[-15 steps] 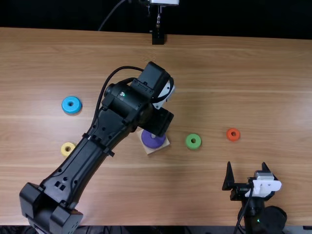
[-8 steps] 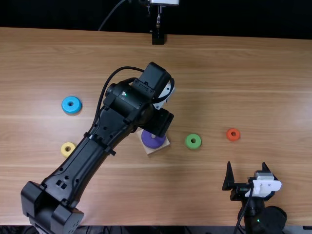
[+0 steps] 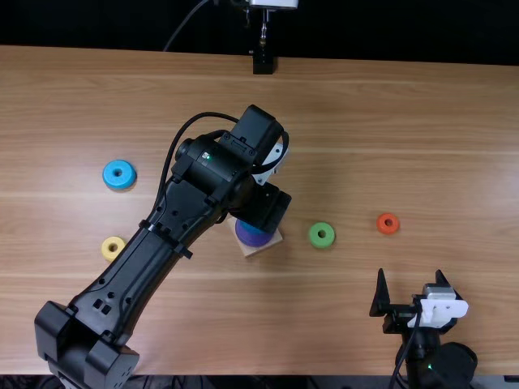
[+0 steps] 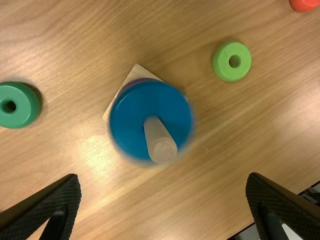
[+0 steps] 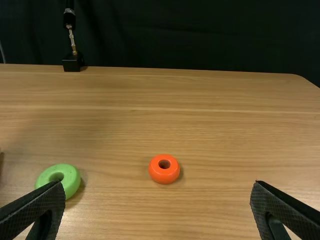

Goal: Build the Hanoi tower: stack the rings onto the peg from bottom to top in this color order: purple, dark blue, light blue, dark green, light green, yellow, orange.

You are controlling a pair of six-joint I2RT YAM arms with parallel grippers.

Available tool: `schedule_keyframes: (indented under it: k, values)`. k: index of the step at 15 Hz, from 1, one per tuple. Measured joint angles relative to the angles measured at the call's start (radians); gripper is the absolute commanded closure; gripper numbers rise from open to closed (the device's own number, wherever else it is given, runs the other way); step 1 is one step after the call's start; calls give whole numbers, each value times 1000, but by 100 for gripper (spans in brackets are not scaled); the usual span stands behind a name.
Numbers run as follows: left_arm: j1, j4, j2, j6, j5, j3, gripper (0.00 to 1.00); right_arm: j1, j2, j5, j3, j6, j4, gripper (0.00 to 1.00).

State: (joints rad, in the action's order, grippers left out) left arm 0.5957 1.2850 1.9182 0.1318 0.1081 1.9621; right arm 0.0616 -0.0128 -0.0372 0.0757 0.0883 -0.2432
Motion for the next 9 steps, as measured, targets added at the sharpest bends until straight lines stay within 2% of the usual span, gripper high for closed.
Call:
schedule_keyframes:
  k: [6,9]
  values:
    - [-2,-58,0,0,0,0,0,0,0,0,0,0,0,0]
    - [-50,-176,-13,-1,-1,0,0,0,0,0,0,0,0,0]
